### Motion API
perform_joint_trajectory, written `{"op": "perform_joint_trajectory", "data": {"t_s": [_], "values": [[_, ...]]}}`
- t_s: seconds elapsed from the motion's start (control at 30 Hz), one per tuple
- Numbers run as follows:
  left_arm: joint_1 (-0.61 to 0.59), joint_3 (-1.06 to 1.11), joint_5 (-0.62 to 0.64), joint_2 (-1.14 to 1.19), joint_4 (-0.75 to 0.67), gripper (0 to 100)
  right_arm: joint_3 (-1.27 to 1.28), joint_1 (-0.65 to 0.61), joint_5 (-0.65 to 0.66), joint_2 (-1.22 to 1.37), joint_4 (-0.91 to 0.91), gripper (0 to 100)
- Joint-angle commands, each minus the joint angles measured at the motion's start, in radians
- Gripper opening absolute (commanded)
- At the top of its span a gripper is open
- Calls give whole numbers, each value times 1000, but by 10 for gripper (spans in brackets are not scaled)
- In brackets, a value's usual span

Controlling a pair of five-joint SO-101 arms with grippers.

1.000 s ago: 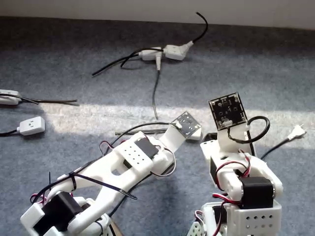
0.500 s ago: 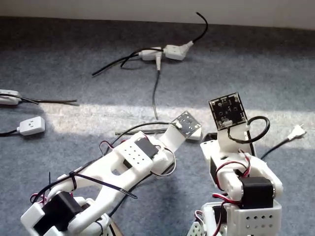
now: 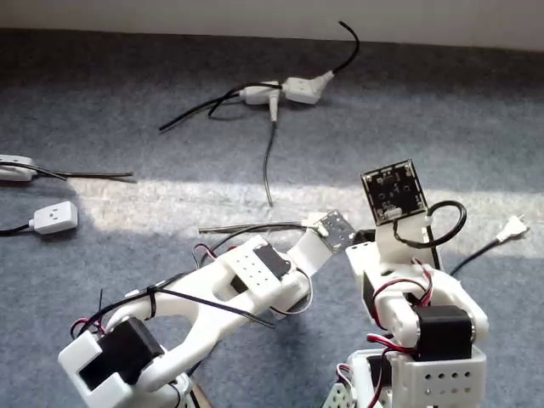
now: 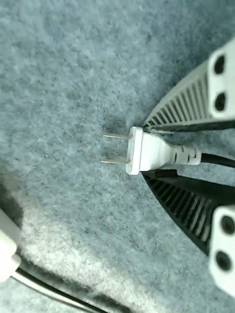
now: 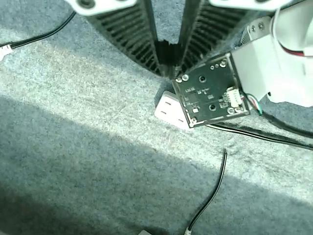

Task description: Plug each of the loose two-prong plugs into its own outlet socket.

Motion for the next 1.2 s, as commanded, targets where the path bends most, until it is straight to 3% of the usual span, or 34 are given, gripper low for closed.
{"op": "perform_joint_trajectory", "data": {"t_s": [0.0,0.3,0.57,0.73,1.0,1.17], "values": [[16,-28,8,-21,-21,88,-2,8,-9,-8,-2,7],[15,-30,8,-21,-23,163,-2,7,-9,-8,-2,7],[15,-54,11,-22,-20,164,-2,5,-9,-8,-2,7],[15,-74,64,-19,-21,165,-1,-64,-9,-8,4,7],[8,-87,118,-18,-23,165,-1,-71,-9,-8,5,7],[8,-122,129,85,-29,161,-1,-71,-9,-8,5,7]]}}
